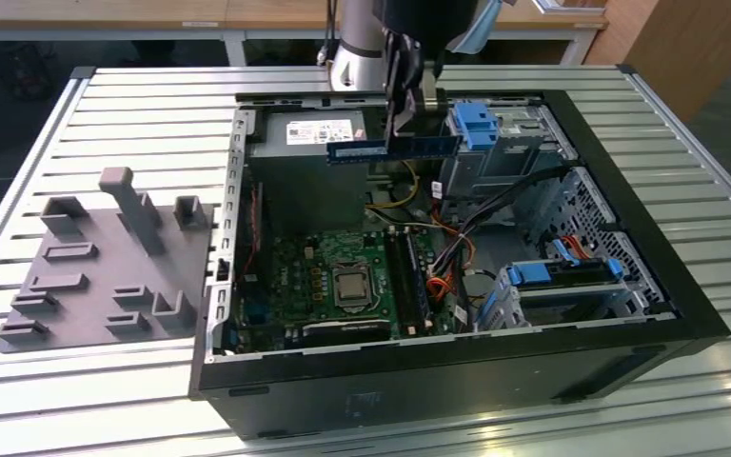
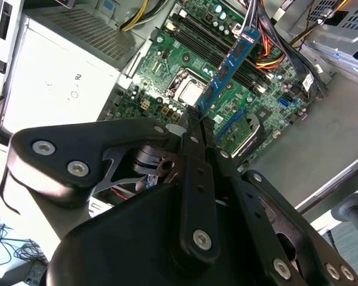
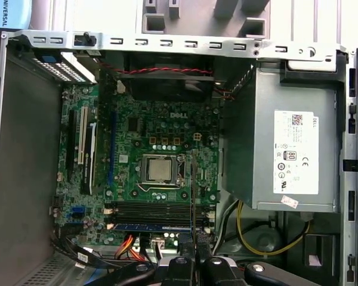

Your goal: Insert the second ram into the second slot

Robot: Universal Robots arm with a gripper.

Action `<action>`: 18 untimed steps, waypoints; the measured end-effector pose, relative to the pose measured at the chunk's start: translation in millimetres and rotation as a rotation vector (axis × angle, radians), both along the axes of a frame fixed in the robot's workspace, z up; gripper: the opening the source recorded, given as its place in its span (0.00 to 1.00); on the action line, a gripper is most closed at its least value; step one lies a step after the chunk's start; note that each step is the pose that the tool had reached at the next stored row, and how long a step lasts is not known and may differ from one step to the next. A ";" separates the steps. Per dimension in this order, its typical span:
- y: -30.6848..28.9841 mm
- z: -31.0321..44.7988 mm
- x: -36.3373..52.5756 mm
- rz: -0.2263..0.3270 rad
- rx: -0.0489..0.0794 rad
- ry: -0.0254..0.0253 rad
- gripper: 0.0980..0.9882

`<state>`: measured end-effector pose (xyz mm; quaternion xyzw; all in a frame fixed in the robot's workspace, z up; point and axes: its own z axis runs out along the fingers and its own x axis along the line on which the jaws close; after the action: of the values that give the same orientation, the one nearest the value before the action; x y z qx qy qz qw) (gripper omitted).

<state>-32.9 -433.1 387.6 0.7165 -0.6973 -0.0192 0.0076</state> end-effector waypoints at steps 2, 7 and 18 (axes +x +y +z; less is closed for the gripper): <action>-0.8 0.0 0.0 0.000 0.000 0.0000 0.04; -2.7 0.0 0.0 0.000 0.000 0.0000 0.04; -6.8 0.0 0.0 0.000 0.000 0.0000 0.04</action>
<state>-32.9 -439.9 387.5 0.7165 -0.6973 -0.0192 0.0076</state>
